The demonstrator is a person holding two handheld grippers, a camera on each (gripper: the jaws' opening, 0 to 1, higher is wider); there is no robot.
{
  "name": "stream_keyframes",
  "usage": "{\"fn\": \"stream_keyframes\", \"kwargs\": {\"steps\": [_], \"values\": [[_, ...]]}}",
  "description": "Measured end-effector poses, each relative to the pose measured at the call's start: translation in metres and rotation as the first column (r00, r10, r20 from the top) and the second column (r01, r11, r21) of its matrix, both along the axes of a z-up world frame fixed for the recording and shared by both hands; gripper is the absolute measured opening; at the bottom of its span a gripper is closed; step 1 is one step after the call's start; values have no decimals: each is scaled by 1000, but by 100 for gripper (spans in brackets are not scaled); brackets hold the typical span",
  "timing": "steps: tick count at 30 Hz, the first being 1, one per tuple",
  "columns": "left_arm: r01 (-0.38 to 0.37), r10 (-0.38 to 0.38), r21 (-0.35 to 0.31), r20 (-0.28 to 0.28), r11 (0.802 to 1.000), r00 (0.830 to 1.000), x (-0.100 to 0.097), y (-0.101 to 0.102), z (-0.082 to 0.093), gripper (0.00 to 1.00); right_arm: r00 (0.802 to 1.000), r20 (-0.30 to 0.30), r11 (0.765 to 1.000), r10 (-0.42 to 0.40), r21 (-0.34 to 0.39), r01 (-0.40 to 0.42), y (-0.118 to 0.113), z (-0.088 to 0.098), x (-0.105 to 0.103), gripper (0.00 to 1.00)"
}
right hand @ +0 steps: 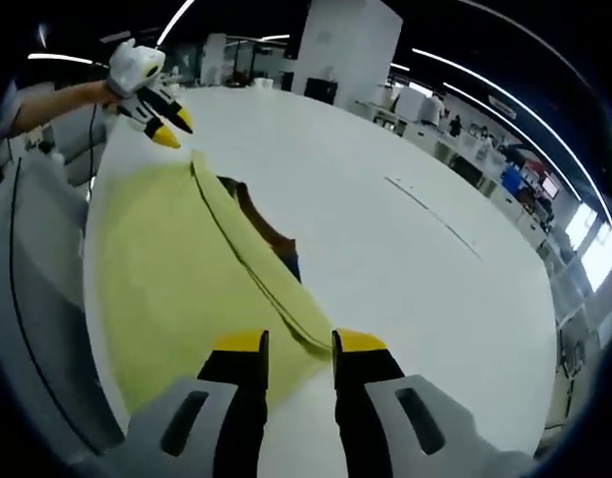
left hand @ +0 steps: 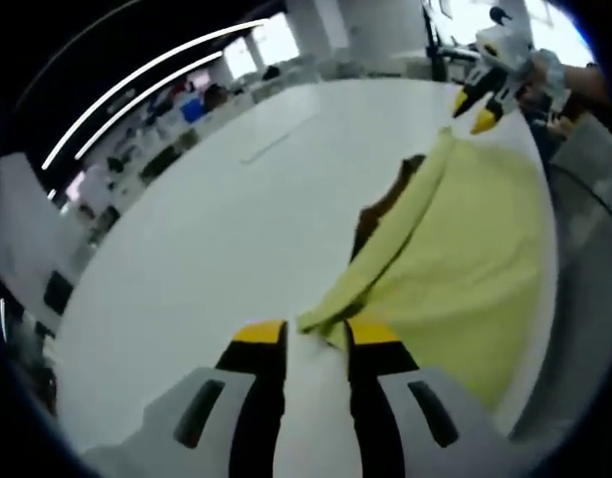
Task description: Fold the garment on the visible template until the final outline fits inside the template.
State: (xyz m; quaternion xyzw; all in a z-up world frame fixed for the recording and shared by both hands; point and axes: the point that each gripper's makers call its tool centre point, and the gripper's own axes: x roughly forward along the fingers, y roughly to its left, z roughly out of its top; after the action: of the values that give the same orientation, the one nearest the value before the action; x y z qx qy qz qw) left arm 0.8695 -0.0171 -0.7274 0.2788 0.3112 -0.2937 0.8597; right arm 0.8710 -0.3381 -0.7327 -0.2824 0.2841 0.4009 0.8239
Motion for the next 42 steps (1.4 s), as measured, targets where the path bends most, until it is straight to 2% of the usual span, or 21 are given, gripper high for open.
{"fn": "stream_keyframes", "kwargs": {"steps": [5, 11, 13, 16, 27, 34, 38, 42], "values": [[64, -63, 41, -9, 997, 998, -3, -5, -9, 18, 999, 10, 999, 31, -38, -30, -5, -5, 2, 24], [81, -79, 69, -21, 994, 997, -1, -6, -14, 17, 999, 20, 997, 44, -61, -43, -9, -7, 12, 23], [100, -99, 106, -16, 989, 995, 0, -5, -15, 16, 998, 17, 994, 57, -89, -55, -12, -12, 15, 22], [107, -105, 104, -21, 989, 994, 0, -6, -16, 16, 997, 18, 991, 69, -120, -67, -15, -16, 16, 22], [131, -125, 140, -57, 981, 991, 4, -2, -29, 14, 995, 5, 988, 95, -122, -94, -10, -24, 22, 20], [139, -132, 158, -53, 978, 990, 7, 2, -32, 13, 994, 2, 981, 107, -161, -105, -18, -30, 20, 20], [148, -141, 189, -50, 971, 989, 8, 5, -37, 12, 993, 6, 978, 118, -175, -115, -18, -33, 19, 19], [150, -143, 183, -51, 972, 988, 9, 4, -38, 11, 993, 5, 977, 122, -178, -119, -17, -35, 19, 18]]}}
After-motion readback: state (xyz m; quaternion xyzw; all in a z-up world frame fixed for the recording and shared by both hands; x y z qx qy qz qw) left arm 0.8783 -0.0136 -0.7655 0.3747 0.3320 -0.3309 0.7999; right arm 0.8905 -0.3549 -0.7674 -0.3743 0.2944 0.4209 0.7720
